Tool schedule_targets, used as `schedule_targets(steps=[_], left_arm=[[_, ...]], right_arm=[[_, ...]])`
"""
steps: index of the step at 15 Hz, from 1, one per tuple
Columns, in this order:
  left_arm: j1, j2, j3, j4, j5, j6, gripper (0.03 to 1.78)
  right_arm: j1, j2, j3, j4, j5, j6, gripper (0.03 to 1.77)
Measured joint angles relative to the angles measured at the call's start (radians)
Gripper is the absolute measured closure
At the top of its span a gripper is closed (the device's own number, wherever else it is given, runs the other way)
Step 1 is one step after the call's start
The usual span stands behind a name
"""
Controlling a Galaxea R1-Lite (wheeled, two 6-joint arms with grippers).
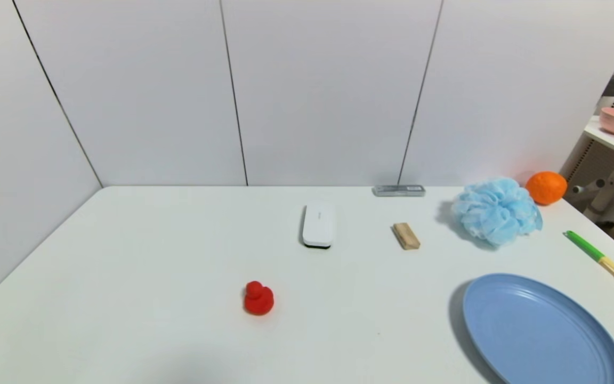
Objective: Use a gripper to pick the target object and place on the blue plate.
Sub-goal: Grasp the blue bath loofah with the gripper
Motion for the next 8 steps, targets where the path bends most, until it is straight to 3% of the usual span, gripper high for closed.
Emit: schedule_targets(steps=[4,8], left_arm=[[0.0,0.0,0.0,0.0,0.0,0.0,0.12],[0.0,0.0,0.0,0.0,0.0,0.0,0.12]], right_arm=[[0.0,0.06,-0.034,-0.03,0.001,0.0,0.1],[0.003,0.345,-0.211,-0.087,0.002,0.001,0.1]])
